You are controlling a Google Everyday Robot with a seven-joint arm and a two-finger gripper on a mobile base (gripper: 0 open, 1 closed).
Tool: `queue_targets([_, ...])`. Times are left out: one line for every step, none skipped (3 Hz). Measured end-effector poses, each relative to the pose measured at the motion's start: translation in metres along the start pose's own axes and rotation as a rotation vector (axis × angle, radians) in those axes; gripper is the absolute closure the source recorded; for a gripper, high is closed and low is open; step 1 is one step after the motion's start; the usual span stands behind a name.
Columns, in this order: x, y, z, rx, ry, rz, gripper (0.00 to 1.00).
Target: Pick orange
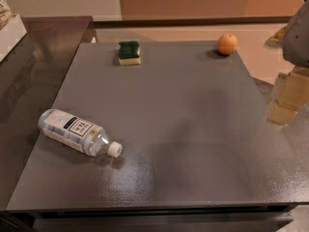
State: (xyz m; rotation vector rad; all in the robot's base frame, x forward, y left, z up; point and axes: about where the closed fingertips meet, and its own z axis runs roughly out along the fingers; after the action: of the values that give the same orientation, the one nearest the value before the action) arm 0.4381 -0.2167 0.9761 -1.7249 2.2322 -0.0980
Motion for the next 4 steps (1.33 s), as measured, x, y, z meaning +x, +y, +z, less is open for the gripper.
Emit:
queue_targets([0.0, 0.0, 0.0, 0.0, 0.0, 0.0, 0.0])
queue_targets([0.0, -0.009, 0.004, 0.001, -0.03, 0.014, 0.0])
queue_targets([0.002, -0.031, 0.014, 0.012, -0.084, 0.034, 0.0])
queue_targets([0.005, -0.063, 0.031, 0.039, -0.143, 0.095, 0.0])
